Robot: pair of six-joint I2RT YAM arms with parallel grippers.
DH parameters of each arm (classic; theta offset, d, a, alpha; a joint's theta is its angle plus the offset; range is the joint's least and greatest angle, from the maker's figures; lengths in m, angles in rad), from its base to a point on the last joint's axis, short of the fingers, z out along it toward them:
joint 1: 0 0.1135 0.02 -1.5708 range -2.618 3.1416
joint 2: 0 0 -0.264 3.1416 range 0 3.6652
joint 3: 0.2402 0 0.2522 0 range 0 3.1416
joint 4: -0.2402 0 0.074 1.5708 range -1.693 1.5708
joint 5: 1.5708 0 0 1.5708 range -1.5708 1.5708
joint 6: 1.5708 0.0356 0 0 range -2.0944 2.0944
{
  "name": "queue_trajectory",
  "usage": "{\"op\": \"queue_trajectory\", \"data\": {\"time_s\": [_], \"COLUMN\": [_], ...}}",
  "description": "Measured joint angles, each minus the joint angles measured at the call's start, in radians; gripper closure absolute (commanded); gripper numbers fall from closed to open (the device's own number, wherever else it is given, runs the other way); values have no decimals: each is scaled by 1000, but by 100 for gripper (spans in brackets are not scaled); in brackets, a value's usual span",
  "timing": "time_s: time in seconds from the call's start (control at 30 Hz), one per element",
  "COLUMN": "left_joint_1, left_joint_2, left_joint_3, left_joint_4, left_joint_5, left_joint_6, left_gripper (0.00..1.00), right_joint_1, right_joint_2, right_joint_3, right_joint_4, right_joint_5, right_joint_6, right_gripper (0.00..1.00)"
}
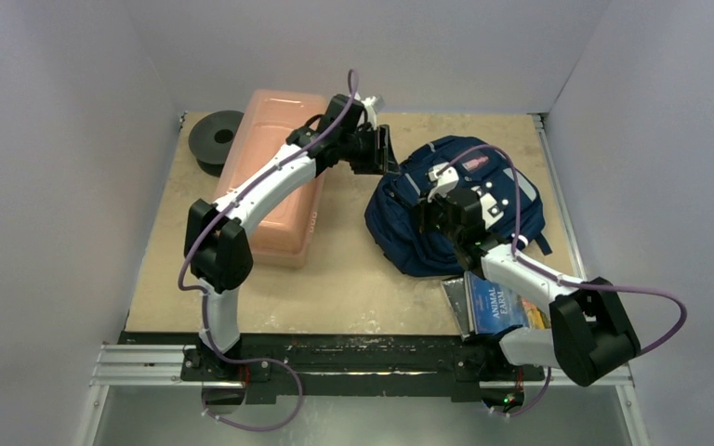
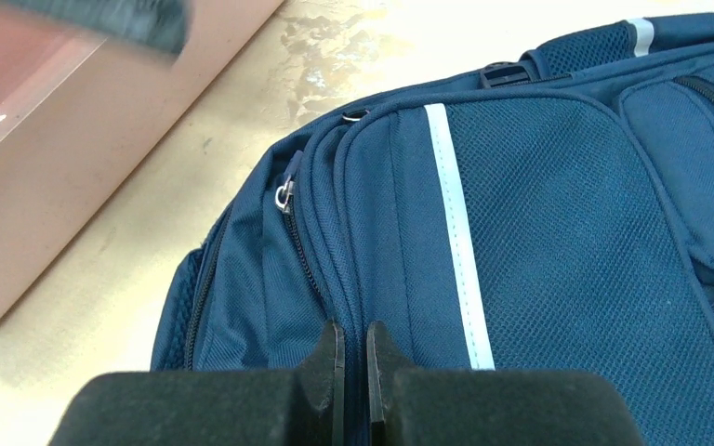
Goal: Pack the student bag
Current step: Zip the student bag at the center of the board.
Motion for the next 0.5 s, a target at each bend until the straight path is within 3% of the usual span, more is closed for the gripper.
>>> {"op": "queue_trajectory", "data": {"time_s": [0.2,0.5], "left_joint_1": [-1,11], "left_joint_2": [-124,-130], "left_joint_3": [-278,-335], "left_joint_4": [127,285], "left_joint_5": [43,218], "left_joint_6": [50,318], "left_gripper": [53,49], "right_joint_1": [-63,-95], "right_joint_2": [-2,-2], "right_joint_3": [0,0], "right_joint_4": [0,-2], "right_joint_5": [-69,-148], "right_joint_6": [53,70], "right_gripper": [100,100]}}
